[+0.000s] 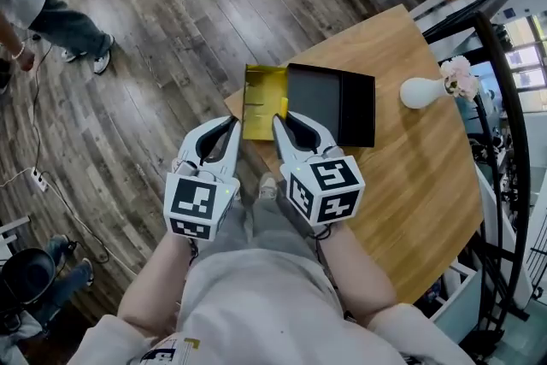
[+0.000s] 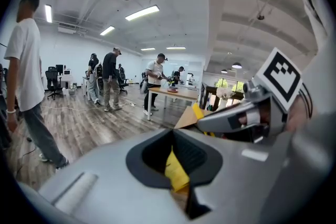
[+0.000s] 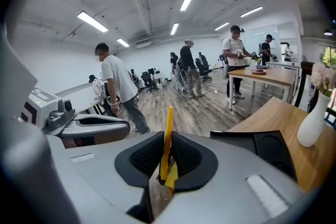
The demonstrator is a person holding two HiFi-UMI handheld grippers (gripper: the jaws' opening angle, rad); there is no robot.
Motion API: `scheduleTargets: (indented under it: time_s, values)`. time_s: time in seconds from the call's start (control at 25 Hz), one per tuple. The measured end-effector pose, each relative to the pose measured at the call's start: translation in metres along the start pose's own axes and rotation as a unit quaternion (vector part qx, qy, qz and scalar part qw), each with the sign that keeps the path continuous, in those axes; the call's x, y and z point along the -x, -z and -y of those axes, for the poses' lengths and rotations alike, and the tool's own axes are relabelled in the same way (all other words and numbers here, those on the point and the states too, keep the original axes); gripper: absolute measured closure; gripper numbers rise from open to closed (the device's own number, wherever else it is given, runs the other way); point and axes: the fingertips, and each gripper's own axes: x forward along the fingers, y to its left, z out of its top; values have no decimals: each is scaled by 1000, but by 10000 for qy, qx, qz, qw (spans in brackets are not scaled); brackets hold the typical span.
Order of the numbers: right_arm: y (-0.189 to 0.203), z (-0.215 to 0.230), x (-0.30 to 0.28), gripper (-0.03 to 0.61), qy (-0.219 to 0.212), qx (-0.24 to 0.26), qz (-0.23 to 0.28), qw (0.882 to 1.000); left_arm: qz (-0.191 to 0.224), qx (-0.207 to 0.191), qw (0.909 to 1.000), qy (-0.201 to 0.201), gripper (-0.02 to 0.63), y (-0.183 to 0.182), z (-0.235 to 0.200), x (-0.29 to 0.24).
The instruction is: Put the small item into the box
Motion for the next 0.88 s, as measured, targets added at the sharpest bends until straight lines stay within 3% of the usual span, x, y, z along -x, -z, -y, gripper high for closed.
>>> scheduleTargets:
  time_s: [0.48, 0.88]
  values:
    - [54, 27, -85, 534, -12, -332, -842, 9959, -557, 296, 9980, -30, 611, 53, -47, -69]
    - [98, 30, -130, 534, -11, -659, -1539, 9859, -1003, 550, 9933, 155, 611, 101, -58, -106]
